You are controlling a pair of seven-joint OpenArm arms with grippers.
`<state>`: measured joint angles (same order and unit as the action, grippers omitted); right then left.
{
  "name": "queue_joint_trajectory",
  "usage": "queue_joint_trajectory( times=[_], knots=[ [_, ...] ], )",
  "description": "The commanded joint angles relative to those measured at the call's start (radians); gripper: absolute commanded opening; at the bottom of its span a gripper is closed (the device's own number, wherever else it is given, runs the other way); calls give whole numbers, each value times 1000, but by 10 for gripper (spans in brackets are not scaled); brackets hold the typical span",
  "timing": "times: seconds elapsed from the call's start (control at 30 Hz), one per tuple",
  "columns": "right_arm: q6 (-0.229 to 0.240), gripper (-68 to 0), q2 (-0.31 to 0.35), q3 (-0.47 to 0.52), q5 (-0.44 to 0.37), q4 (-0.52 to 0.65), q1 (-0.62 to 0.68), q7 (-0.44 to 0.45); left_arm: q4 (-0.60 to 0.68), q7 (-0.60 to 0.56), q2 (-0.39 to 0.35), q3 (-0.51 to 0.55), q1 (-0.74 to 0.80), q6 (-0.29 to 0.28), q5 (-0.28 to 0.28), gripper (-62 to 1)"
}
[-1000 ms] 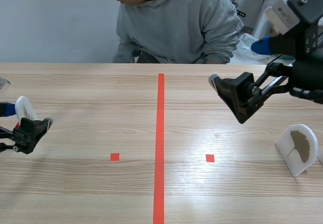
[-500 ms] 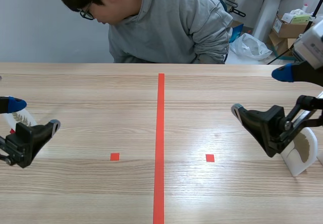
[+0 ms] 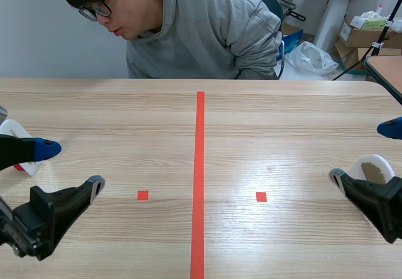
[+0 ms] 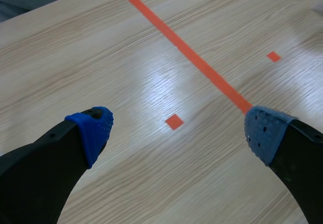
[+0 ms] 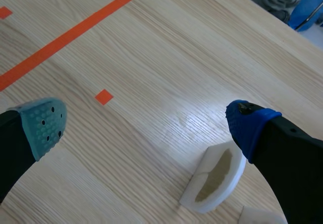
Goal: Do the leaf sorting experiment
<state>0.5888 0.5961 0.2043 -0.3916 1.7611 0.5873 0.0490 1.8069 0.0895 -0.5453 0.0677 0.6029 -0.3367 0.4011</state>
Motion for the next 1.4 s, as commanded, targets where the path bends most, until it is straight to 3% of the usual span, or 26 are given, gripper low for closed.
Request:
queue_joint_trajectory(
  times=[0.0,0.27,1.37],
  knots=[
    [9,-8,18,17,-12,3,6,23,31,-13,17,2,16,2,10,-50],
    [75,-8,18,22,-61,0,15,48,113,-13,35,2,64,2,10,-50],
    [74,-8,10,21,-64,0,8,24,109,-17,35,2,64,5,10,-50]
  ],
)
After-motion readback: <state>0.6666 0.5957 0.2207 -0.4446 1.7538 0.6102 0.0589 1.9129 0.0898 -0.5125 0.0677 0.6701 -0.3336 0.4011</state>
